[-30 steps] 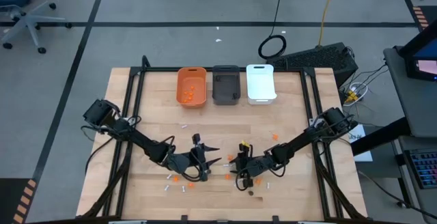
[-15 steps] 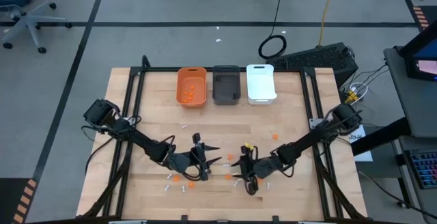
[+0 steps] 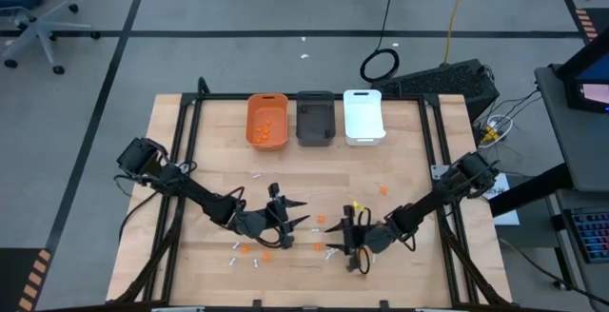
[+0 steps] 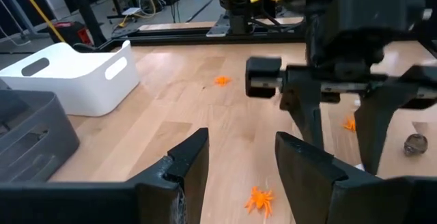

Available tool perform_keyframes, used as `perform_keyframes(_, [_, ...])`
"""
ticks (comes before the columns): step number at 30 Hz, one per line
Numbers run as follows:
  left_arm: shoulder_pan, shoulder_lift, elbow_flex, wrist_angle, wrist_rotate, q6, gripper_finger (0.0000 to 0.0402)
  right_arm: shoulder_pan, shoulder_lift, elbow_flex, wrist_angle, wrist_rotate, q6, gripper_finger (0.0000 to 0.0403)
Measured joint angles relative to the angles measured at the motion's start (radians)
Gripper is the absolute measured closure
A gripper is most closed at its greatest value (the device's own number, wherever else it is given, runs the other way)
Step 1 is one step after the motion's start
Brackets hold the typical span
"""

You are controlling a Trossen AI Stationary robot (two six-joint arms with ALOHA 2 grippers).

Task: Sort Halloween decoration
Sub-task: Put the white bone toy into the white bin

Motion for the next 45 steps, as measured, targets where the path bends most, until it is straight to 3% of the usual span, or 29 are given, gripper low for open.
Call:
perform_keyframes(8, [0.0, 0.0, 0.0, -0.006, 0.0, -0.012, 0.0233, 0.0, 0.083, 0.0, 0.035, -0.016, 0.042, 0.0234])
perform_keyframes(14, [-0.001, 0.0, 0.0, -0.008, 0.0, -0.018, 0.0233, 0.021, 0.06, 0.0, 0.059, -0.085, 0.049, 0.0234])
perform_keyframes(23, [-0.001, 0.0, 0.0, -0.011, 0.0, -0.01, 0.0233, 0.062, 0.035, 0.0, -0.098, -0.115, 0.129, 0.0234])
perform_keyframes(30, [0.0, 0.0, 0.0, -0.011, 0.0, -0.01, 0.0233, 0.061, 0.035, 0.001, -0.116, -0.112, 0.144, 0.0236])
perform_keyframes(45, [0.0, 0.0, 0.0, -0.011, 0.0, 0.011, 0.0233, 0.059, 0.041, 0.002, -0.169, -0.1, 0.122, 0.0374])
